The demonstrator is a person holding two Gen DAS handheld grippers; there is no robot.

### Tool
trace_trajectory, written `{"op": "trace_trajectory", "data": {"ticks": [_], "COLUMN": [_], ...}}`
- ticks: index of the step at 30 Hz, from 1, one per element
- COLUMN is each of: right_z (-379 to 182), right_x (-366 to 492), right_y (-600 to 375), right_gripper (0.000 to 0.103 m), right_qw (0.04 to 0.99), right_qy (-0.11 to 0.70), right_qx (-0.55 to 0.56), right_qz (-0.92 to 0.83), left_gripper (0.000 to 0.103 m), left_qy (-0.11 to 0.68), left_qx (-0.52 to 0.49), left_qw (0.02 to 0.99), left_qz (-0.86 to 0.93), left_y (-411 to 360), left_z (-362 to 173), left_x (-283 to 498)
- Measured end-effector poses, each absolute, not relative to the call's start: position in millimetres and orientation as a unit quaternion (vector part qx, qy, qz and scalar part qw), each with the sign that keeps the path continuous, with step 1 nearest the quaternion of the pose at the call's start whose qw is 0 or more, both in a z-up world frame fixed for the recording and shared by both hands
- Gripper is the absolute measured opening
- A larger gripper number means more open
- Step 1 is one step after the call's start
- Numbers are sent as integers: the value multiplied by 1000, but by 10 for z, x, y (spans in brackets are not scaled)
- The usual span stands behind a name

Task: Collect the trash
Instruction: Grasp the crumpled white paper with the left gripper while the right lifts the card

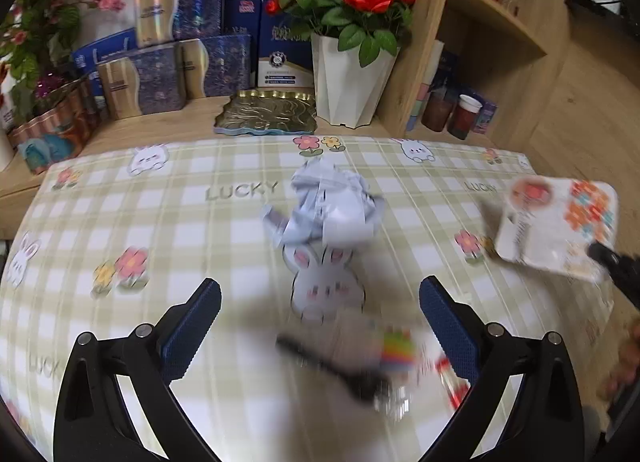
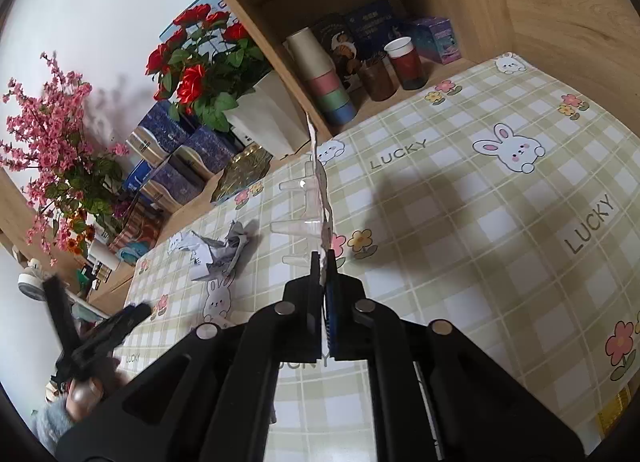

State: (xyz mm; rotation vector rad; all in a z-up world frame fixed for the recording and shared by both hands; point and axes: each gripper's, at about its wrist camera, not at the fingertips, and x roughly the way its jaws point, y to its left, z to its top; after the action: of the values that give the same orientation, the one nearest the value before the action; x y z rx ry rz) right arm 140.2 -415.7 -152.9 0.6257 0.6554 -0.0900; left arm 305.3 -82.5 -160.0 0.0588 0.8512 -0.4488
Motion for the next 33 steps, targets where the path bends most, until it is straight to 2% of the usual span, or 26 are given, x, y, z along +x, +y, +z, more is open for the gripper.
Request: {"op": "trace_trajectory", "data": {"ticks": [9,18,19,20,21,25,33], "right_z": [-1659,-1788,-1790,-1790,-1789,-1766,-1631], "right_x": [1363,1331,1331,1329,1332,1336,1266], "right_y": [-4269,-4337,-4338,-4329,-4331,-4272,-4118], "right_gripper": [6,6,6,6,6,6,6], "right_qw": [894,889,889,890,890,892,897], "right_qy": [323,329,329,329,329,329,316], "right_qx": [307,314,313,311,311,305,308], "right_qz": [-53,-57,-57,-57,-57,-50,-31], "left_gripper": [97,97,96,89,71,67,67], "left_qy": [433,461,460,458,462,457,420], "left_qx": [16,94,97,95,91,97,63], "left_qw": [878,860,860,859,856,855,868], "left_qz": [-203,-198,-201,-207,-215,-224,-256], "left_y": [-1269,-1549,-1542,-1524,-1511,-1447,-1168], "left_z": [-1835,-2228,-2239,-2241,-2242,-2137,-1563], "left_x": [3816,3999,3989,3974,3968,3875,3506]}}
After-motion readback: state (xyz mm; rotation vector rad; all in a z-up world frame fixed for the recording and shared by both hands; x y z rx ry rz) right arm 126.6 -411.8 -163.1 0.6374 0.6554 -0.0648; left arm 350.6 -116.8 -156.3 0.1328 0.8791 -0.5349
